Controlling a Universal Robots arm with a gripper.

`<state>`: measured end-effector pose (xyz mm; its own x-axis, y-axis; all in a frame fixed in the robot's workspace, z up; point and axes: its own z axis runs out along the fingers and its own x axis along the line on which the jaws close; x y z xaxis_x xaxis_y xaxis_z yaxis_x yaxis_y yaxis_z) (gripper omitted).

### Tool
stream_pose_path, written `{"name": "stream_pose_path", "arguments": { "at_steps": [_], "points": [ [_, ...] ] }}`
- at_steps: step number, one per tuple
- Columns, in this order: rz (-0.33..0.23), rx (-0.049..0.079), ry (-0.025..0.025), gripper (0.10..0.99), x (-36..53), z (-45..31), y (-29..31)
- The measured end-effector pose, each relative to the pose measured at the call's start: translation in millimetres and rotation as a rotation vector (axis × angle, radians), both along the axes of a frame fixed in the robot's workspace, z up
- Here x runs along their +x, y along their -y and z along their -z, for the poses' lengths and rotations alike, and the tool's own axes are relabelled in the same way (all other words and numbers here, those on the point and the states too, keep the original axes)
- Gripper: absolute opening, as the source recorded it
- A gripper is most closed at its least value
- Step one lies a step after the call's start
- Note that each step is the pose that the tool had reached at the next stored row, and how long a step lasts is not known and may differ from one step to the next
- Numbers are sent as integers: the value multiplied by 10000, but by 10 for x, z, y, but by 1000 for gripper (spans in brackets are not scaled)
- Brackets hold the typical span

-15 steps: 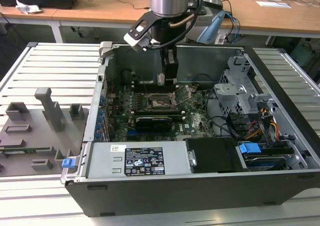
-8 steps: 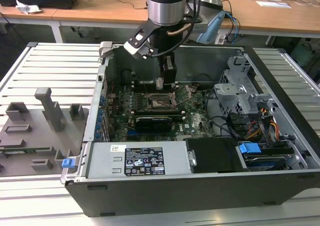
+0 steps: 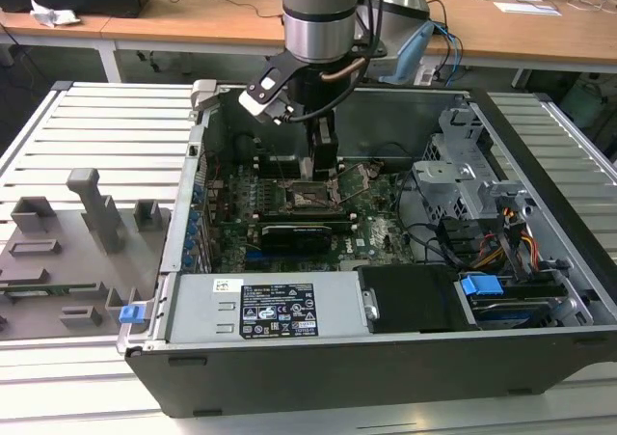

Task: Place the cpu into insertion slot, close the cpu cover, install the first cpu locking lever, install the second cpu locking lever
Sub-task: 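Place the cpu into insertion slot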

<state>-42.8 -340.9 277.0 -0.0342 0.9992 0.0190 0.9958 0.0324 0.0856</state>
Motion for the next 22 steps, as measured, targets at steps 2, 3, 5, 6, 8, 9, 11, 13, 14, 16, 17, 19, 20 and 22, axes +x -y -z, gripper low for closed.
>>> {"name": "stream_pose_path", "arguments": {
  "at_steps": [2,3,5,6,8,9,11,13,14,16,17,19,20,22],
  "points": [
    [0,1,0,525,0,16,0],
    [0,1,0,525,0,23,0],
    [-1,1,-1,525,0,44,0],
    [0,1,-1,525,0,52,0],
    [0,1,-1,525,0,69,0],
    [-1,1,0,525,0,76,0],
    [-1,1,0,525,0,102,0],
    [-1,1,0,525,0,116,0],
    [0,1,-1,525,0,124,0],
    [0,2,0,525,0,141,0],
    [0,1,0,525,0,149,0],
    [8,1,-1,525,0,167,-1],
    [28,2,0,525,0,177,-3],
    [69,2,0,525,0,224,-24]
  ]
}}
